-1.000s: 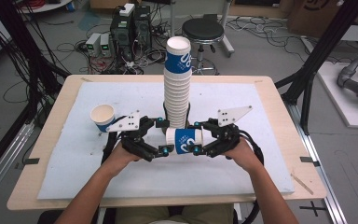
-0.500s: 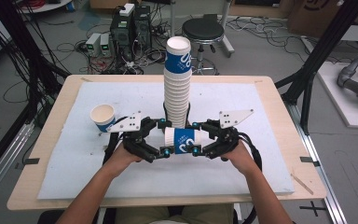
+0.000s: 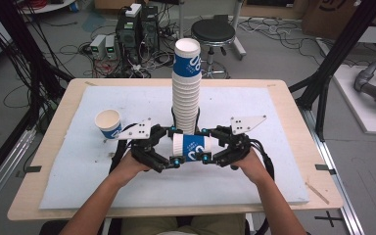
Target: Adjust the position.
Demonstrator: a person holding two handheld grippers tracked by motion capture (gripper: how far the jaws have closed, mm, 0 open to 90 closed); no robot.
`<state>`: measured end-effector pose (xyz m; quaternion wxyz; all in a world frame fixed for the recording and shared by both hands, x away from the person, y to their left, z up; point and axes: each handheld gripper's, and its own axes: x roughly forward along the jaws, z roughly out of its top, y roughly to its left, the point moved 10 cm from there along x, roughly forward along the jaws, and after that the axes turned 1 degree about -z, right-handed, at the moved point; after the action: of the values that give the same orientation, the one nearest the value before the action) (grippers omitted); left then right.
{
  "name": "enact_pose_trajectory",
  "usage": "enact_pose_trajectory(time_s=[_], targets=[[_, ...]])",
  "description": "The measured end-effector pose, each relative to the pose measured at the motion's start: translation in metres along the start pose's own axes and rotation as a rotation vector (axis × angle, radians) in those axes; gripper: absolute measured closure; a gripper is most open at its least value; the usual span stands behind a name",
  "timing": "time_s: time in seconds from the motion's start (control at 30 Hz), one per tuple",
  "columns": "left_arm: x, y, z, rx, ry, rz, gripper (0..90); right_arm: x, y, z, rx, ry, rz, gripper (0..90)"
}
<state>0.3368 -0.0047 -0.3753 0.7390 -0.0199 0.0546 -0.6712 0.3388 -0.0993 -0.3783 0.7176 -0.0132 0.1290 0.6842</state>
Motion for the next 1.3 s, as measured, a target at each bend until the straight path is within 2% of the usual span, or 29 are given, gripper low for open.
enact_pose_trajectory(time_s=[0.4,0.5,0.53,0.57,0.6,0.67,0.73,0.8,1.03,1.17,1.3], targets=[[-0.004,-0.002,0.0,0.039,0.006,-0.024,24.7,-0.001,0.001,-0.002,0.004,-0.002,0.015,30.7],[-0.004,-0.002,-0.002,0.042,0.03,-0.018,25.6,0.0,0.0,-0.004,0.019,0.002,0.015,30.0],[-0.003,-0.002,-0.003,0.047,0.039,-0.02,25.7,0.0,0.0,-0.005,0.027,0.009,0.014,26.3],[-0.003,-0.003,-0.005,0.047,0.053,-0.018,26.1,0.001,-0.002,-0.006,0.037,0.02,-0.009,19.0],[-0.003,-0.003,-0.006,0.05,0.066,-0.015,26.2,0.001,-0.005,-0.008,0.035,0.041,-0.057,14.7],[-0.003,-0.003,-0.007,0.046,0.082,-0.014,26.2,-0.001,-0.005,-0.009,0.035,0.065,-0.068,14.7],[-0.003,-0.002,-0.008,0.044,0.095,-0.01,26.2,-0.004,-0.003,-0.01,0.033,0.084,-0.071,14.7],[-0.004,-0.001,-0.009,0.038,0.101,-0.005,26.2,-0.008,-0.001,-0.011,0.034,0.092,-0.056,14.7],[-0.003,0.0,-0.012,0.034,0.161,0.003,26.1,-0.018,-0.001,-0.008,0.007,0.171,-0.077,14.7],[-0.003,0.0,-0.012,0.032,0.175,0.008,26.1,-0.022,0.0,-0.003,-0.036,0.278,-0.09,14.7],[-0.003,0.0,-0.014,0.03,0.2,0.014,26.1,-0.022,-0.001,0.002,-0.074,0.354,-0.087,14.7]])
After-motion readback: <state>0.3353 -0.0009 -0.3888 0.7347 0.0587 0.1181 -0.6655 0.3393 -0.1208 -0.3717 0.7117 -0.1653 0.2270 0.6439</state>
